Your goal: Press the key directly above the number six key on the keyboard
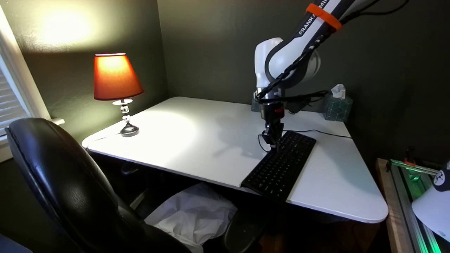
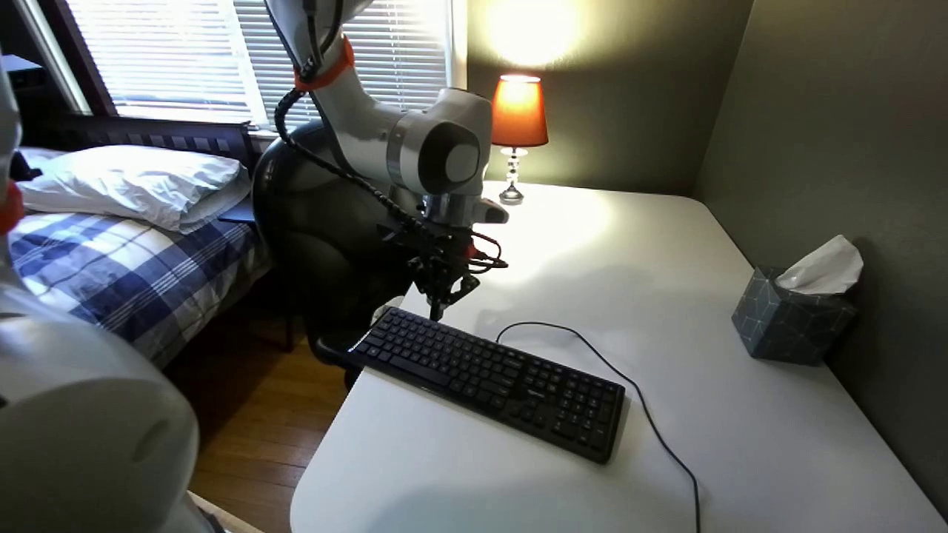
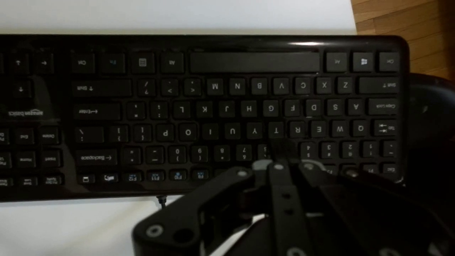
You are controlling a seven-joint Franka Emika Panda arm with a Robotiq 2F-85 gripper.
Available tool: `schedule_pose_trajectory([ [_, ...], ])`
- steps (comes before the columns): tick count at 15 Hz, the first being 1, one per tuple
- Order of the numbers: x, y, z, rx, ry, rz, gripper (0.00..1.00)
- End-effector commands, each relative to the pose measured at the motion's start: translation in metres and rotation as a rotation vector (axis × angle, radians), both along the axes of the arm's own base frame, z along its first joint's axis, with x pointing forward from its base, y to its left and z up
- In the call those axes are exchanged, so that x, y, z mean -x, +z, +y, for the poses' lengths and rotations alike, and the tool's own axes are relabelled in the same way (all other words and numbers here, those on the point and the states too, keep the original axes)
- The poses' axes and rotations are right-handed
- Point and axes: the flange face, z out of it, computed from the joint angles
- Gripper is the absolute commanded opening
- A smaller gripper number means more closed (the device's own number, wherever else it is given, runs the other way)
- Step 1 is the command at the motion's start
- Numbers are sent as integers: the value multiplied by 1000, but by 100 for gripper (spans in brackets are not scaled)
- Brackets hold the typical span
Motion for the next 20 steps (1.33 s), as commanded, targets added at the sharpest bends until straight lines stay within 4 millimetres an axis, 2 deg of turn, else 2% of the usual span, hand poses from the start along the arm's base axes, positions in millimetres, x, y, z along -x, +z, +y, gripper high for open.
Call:
schedule_pose_trajectory([
  [1, -6, -11, -2, -20, -19, -5, 0],
  [11, -13, -31, -6, -24, -34, 16, 0],
  [20, -27, -46, 2, -26, -17, 2, 0],
])
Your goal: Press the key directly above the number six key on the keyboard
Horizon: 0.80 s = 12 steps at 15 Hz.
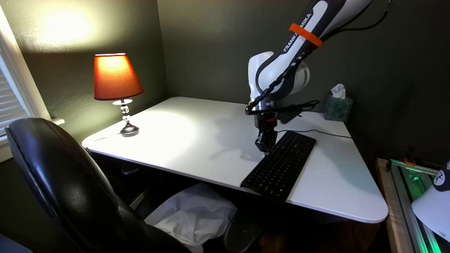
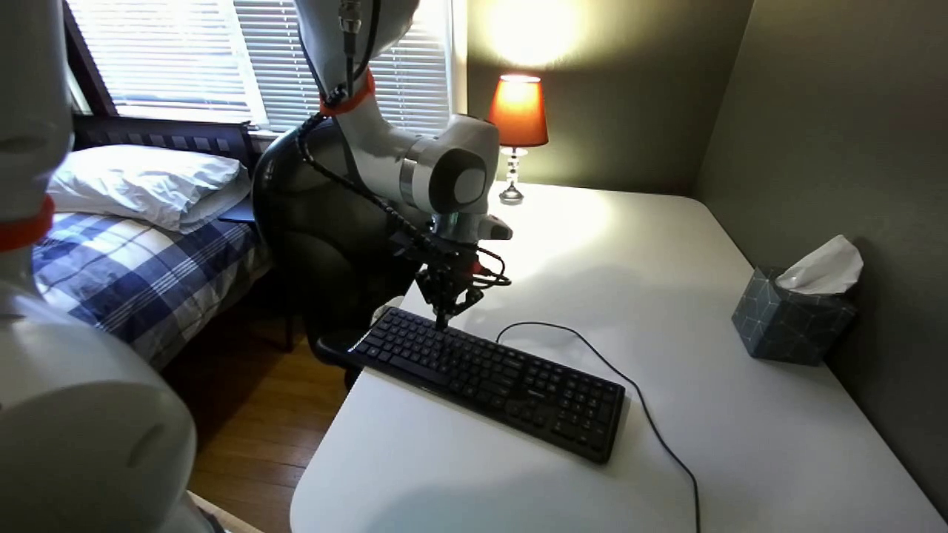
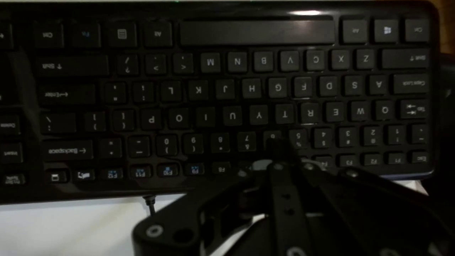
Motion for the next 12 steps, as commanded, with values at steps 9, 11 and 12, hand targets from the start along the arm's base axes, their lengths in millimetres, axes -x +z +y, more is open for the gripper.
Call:
schedule_pose_trajectory([
  [9, -15, -17, 0, -22, -3, -11, 0],
  [11, -17, -18, -1, -23, -5, -12, 0],
  [12, -17, -19, -1, -24, -5, -14, 0],
])
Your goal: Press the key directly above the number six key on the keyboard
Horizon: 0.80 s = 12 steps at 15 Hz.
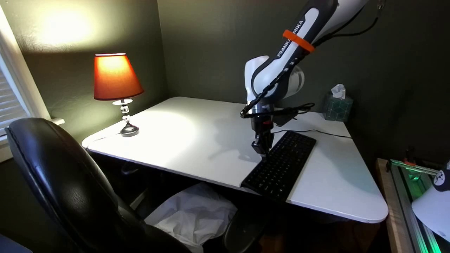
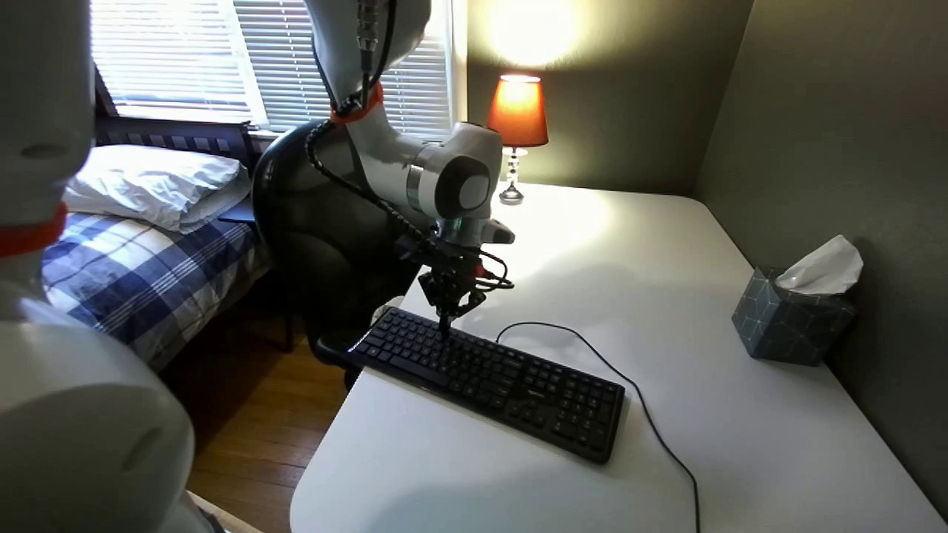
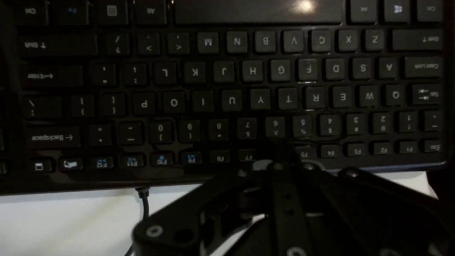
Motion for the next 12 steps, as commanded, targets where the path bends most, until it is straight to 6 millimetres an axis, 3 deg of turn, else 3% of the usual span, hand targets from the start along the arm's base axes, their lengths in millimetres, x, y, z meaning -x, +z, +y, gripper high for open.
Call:
schedule_pose_trajectory([
  [1, -6, -7, 0, -21, -5, -18, 0],
  [12, -2, -12, 2, -24, -3, -56, 0],
])
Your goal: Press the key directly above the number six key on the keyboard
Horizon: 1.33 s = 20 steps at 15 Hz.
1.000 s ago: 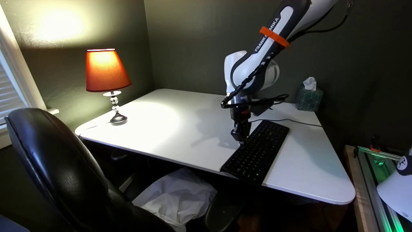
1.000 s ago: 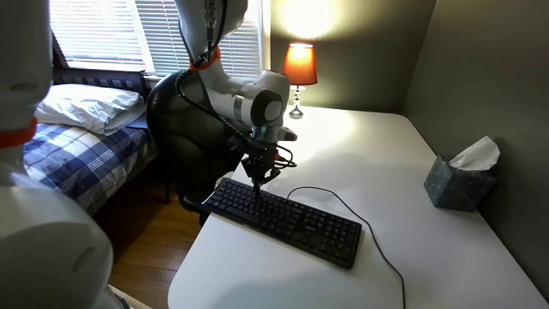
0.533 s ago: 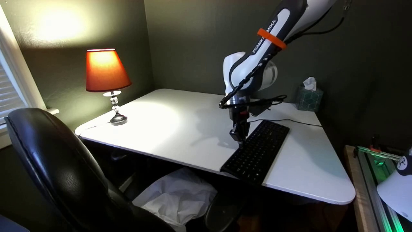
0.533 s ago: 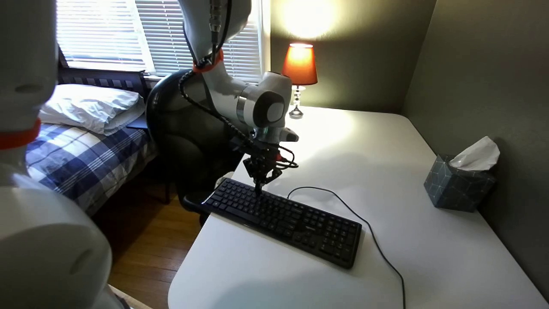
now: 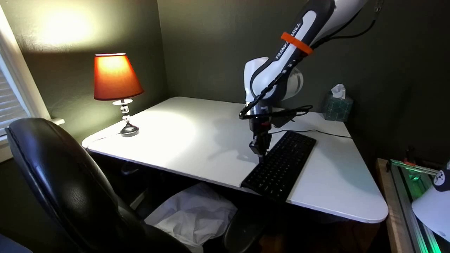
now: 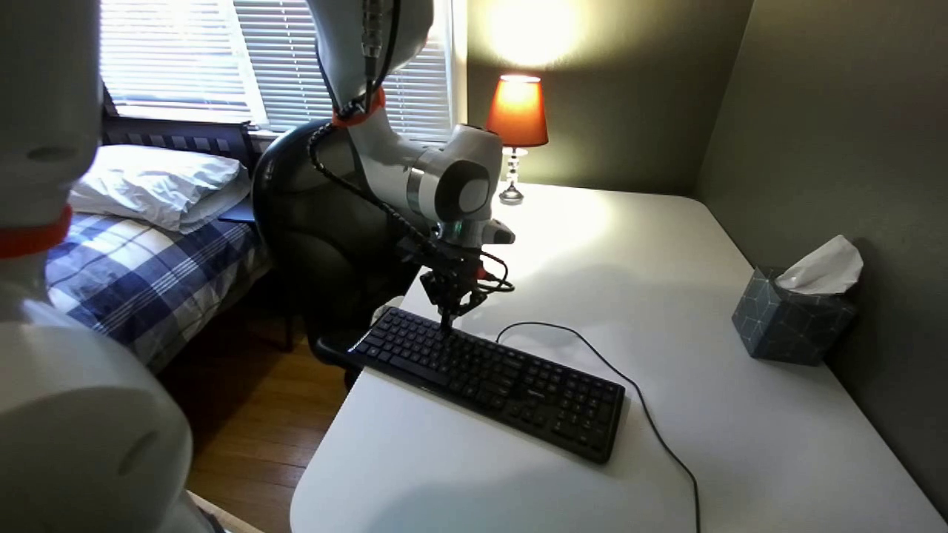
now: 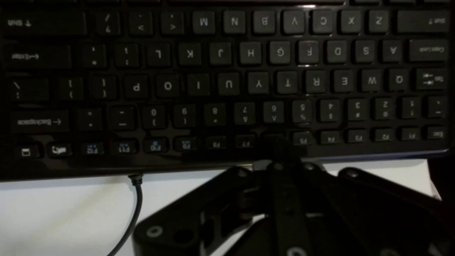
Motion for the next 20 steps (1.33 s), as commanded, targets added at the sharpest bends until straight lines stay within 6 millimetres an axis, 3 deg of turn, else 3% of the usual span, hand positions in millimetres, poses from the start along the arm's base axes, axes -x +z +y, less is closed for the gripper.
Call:
schedule_pose_trajectory([
  [1, 4, -8, 1, -19, -6, -28, 0],
  [20, 30, 4, -3, -20, -6, -60, 0],
])
